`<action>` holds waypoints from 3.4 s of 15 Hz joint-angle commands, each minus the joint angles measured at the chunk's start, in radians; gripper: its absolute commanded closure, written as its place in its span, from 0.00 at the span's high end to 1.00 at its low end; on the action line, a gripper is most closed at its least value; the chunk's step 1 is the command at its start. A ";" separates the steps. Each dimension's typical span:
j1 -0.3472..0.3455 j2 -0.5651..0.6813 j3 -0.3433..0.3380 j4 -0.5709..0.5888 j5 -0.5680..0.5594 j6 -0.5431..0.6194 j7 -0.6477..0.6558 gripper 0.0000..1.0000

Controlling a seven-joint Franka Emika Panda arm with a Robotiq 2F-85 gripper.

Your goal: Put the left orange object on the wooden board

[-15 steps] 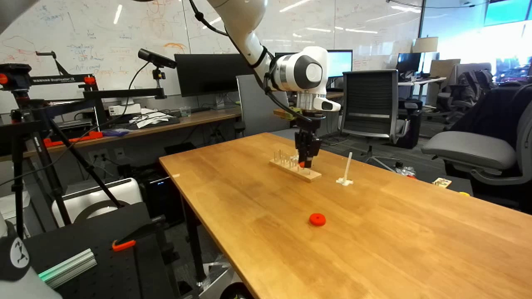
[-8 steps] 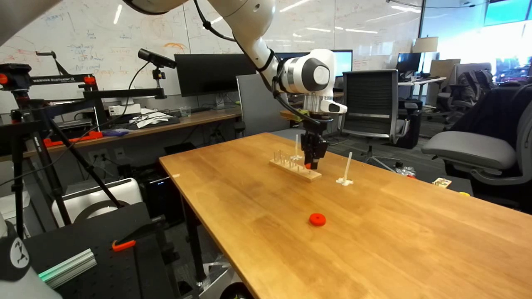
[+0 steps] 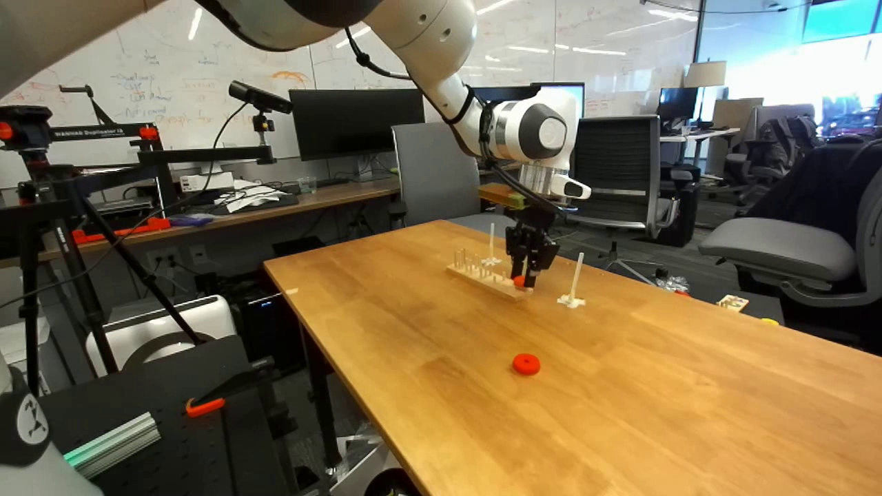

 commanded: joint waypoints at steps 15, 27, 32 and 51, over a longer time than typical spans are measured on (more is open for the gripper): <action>0.173 -0.142 0.038 -0.022 0.002 -0.102 0.082 0.17; 0.148 -0.165 -0.007 -0.134 -0.020 -0.088 0.166 0.17; 0.124 -0.141 -0.038 -0.101 -0.035 -0.101 0.175 0.17; 0.175 -0.091 -0.026 -0.151 -0.027 0.002 0.253 0.17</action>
